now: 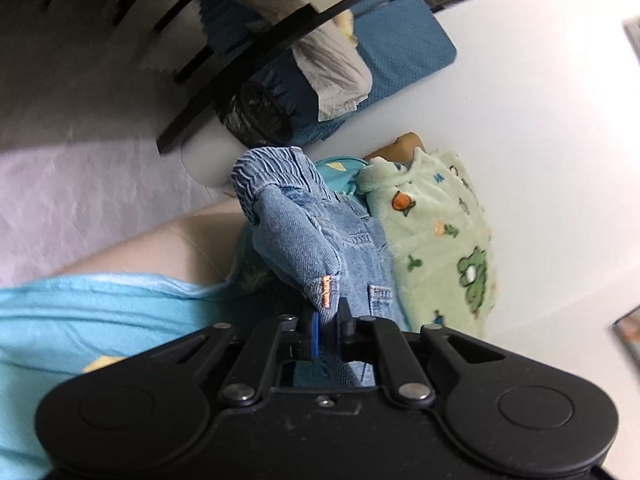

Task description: Fold clothes

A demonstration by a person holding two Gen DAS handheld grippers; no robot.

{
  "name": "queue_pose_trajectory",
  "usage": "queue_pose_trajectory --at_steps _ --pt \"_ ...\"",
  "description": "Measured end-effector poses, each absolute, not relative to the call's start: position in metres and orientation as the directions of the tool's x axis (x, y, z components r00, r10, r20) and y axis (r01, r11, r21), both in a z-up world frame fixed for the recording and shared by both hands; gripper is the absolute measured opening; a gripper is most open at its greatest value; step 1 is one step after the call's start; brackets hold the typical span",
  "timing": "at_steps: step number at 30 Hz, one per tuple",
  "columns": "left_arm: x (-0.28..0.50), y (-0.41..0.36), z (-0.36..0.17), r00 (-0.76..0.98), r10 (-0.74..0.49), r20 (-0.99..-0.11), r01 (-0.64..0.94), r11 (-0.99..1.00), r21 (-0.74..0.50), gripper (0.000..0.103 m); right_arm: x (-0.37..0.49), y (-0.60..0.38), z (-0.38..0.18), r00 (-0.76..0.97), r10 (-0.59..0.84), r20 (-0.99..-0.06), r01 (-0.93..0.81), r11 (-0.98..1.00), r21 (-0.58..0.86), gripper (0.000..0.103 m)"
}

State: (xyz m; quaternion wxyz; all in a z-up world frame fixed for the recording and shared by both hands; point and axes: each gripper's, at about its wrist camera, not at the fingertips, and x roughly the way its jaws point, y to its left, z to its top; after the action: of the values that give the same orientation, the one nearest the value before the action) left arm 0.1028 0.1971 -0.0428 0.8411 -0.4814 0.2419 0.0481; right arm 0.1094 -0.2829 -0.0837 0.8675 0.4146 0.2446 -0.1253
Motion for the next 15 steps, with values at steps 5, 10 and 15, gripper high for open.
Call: queue_pose_trajectory --at_steps 5,10,15 --pt "0.094 0.187 -0.039 0.874 -0.128 -0.469 -0.328 0.557 -0.763 0.007 0.058 -0.292 -0.101 0.808 0.002 -0.589 0.485 0.564 0.668 0.005" --pt "0.081 0.182 -0.039 0.861 -0.109 -0.498 -0.345 0.594 -0.727 0.007 0.035 -0.298 -0.133 0.746 0.066 -0.663 0.550 0.502 0.668 0.005" --pt "0.076 0.189 -0.050 0.842 -0.121 -0.526 -0.378 0.563 -0.735 0.007 0.029 -0.298 -0.126 0.735 0.056 -0.675 0.563 0.505 0.654 0.016"
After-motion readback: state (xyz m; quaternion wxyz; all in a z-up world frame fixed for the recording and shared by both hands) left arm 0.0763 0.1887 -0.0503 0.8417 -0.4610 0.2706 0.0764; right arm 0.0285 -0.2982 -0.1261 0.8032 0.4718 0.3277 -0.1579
